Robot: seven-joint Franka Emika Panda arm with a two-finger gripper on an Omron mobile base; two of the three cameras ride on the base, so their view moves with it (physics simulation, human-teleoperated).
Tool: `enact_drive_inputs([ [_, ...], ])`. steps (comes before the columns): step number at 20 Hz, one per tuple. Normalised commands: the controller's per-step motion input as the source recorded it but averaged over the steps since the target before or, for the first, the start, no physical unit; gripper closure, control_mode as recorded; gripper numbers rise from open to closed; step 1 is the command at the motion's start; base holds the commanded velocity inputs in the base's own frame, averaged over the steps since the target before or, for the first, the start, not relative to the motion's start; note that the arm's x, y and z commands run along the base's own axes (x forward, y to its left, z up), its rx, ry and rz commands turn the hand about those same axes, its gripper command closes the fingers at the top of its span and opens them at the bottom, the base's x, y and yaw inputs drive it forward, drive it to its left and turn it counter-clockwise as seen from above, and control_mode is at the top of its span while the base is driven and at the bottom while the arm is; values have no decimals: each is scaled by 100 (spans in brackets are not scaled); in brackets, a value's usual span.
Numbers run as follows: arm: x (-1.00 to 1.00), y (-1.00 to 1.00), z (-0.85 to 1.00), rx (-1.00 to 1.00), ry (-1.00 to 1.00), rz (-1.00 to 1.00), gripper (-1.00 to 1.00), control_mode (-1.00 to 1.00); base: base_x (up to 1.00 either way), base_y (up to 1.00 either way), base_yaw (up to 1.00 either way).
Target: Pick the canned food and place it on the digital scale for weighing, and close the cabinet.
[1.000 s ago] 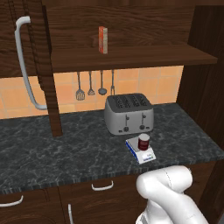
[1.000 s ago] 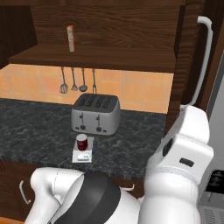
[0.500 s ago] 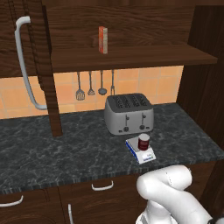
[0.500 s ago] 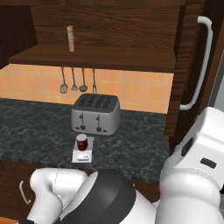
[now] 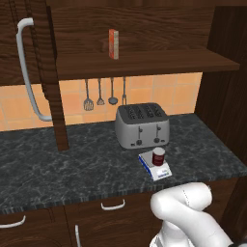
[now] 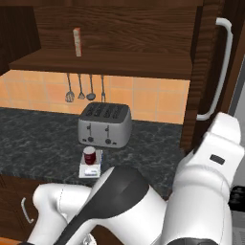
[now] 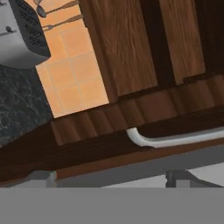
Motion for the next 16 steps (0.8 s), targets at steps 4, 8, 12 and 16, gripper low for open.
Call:
enact_drive_inputs([
  [4, 66, 7, -9, -3, 1, 0, -100, -100, 0, 0, 0],
  [8, 74, -7, -14, -3, 6, 0, -100, -100, 0, 0, 0],
  [12, 46, -24, -31, 0, 12, 0, -100, -100, 0, 0, 0],
  [16, 70, 1, -22, 0, 6, 0, -100, -100, 0, 0, 0],
])
